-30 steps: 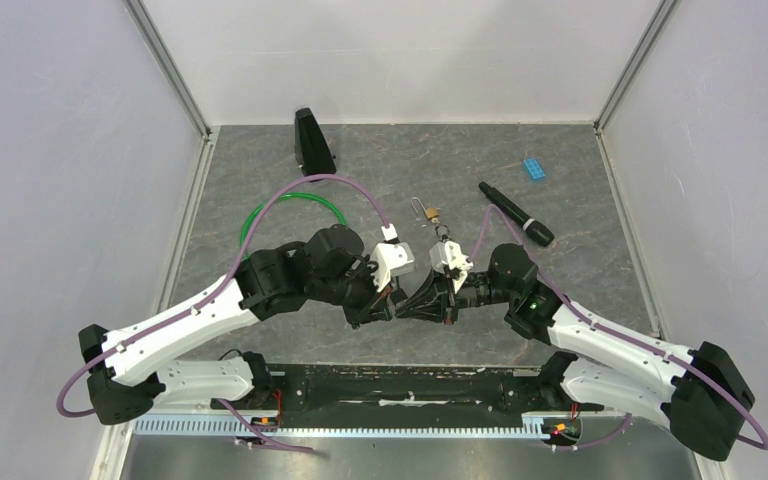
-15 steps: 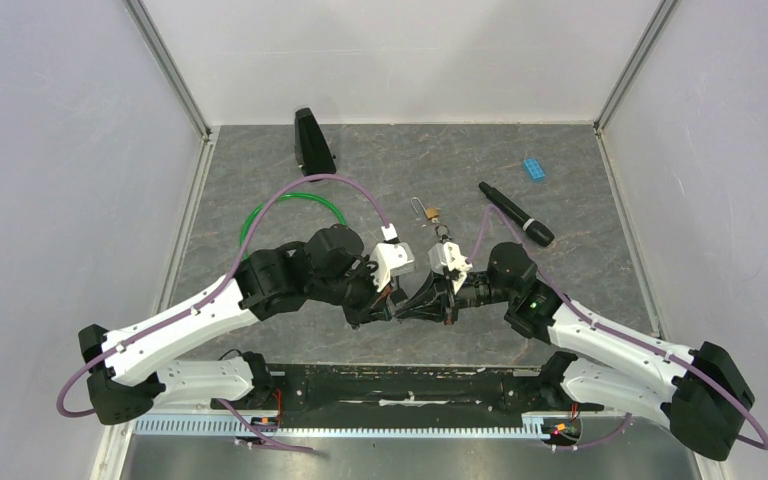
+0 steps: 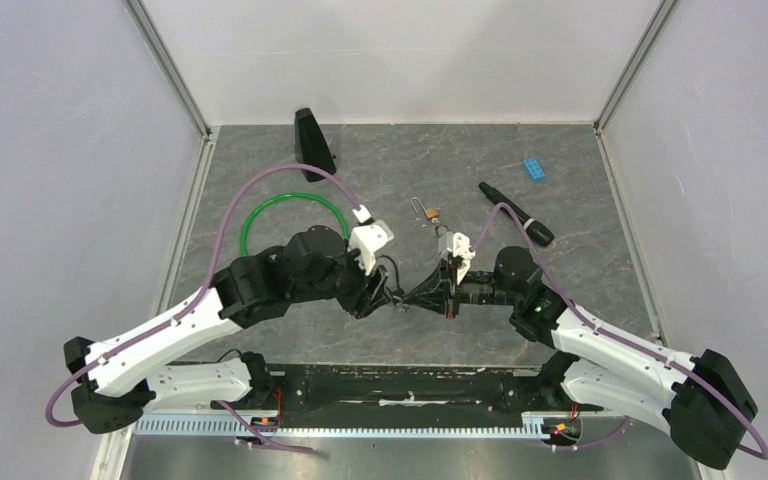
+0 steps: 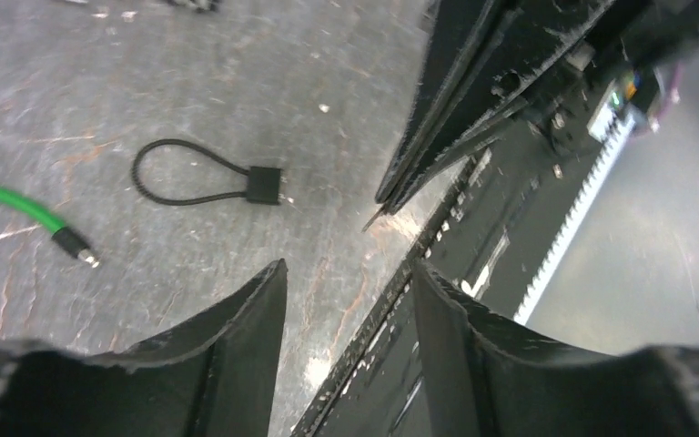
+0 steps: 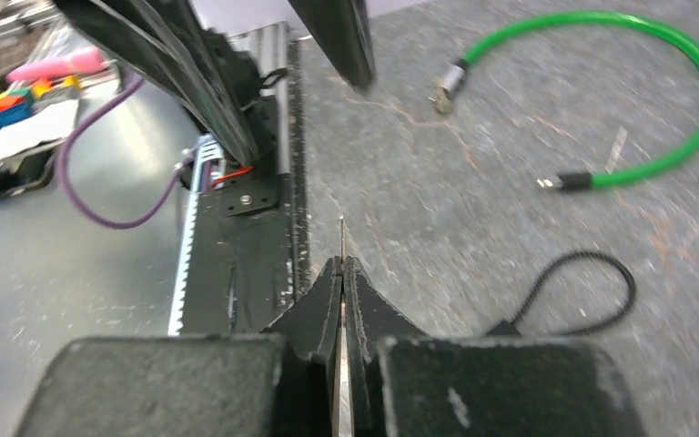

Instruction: Unlock with the key

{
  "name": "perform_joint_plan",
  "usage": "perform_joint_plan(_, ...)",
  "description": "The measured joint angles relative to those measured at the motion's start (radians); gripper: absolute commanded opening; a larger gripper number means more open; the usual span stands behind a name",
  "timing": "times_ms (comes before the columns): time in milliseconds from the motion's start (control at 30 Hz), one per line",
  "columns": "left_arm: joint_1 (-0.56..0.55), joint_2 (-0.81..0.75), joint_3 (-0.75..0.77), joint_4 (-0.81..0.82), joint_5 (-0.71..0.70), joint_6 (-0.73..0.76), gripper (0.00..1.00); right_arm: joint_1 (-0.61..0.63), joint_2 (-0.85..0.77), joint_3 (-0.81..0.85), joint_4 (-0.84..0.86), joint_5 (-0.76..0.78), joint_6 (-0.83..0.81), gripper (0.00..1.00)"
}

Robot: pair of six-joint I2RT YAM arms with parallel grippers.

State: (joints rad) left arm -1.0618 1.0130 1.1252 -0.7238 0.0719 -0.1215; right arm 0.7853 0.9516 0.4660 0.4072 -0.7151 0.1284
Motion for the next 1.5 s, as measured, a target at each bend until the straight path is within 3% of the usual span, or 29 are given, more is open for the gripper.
perform_joint_plan(233,0.0,-0.011,-0.014,0.024,-0.306,-0.248,0.76,-0.087,-0.09,-0.125,0.001,0.237,0.121,0.0)
perform_joint_plan(400,0.002,0.095,-0.003,-0.017,-0.408,-0.433,0.78,-0.112,-0.182,-0.19,-0.016,0.406,0.172,0.0)
perform_joint_plan(700,0.03,0.425,0.056,-0.082,-0.402,-0.674,0.86,-0.126,-0.297,-0.29,-0.033,0.595,0.231,0.0)
perform_joint_plan(933,0.058,0.697,0.155,-0.117,-0.381,-0.741,0.94,-0.127,-0.375,-0.306,-0.041,0.655,0.228,0.0)
perform_joint_plan(1300,0.121,0.912,0.208,-0.112,-0.347,-0.836,0.89,-0.128,-0.405,-0.373,-0.02,0.661,0.235,0.0)
perform_joint_plan(1500,0.131,0.937,0.221,-0.112,-0.327,-0.908,0.82,-0.128,-0.414,-0.383,0.003,0.661,0.238,0.0)
